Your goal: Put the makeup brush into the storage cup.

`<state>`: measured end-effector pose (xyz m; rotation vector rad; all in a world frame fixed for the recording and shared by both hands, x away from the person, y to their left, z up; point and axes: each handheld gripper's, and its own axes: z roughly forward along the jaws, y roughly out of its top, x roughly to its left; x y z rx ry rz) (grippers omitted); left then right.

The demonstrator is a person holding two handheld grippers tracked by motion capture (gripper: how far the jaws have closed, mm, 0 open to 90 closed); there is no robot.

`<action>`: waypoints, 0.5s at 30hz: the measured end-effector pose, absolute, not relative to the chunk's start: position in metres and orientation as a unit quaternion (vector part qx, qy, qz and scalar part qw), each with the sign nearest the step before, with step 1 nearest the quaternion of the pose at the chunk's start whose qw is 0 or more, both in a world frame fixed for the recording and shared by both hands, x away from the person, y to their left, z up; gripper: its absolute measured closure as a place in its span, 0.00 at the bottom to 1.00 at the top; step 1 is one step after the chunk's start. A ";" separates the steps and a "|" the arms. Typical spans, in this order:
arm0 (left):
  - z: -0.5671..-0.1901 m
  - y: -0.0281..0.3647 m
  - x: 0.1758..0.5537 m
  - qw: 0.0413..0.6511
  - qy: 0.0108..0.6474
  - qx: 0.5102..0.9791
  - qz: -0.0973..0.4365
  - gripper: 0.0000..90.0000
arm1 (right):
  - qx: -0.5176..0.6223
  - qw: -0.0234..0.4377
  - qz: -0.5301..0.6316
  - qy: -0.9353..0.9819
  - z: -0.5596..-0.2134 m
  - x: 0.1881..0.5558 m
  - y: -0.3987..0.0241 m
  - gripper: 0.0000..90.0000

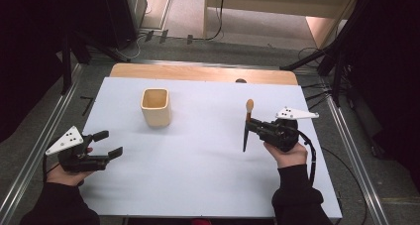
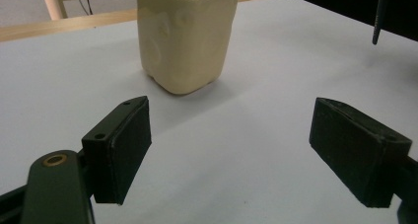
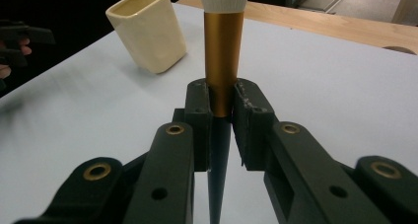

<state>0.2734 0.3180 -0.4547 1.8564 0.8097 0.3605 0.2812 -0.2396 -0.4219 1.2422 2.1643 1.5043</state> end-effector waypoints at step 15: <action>-0.455 0.318 0.274 0.515 0.337 0.774 0.150 0.19 | 0.411 0.124 0.523 0.736 -0.418 0.282 -0.235 0.88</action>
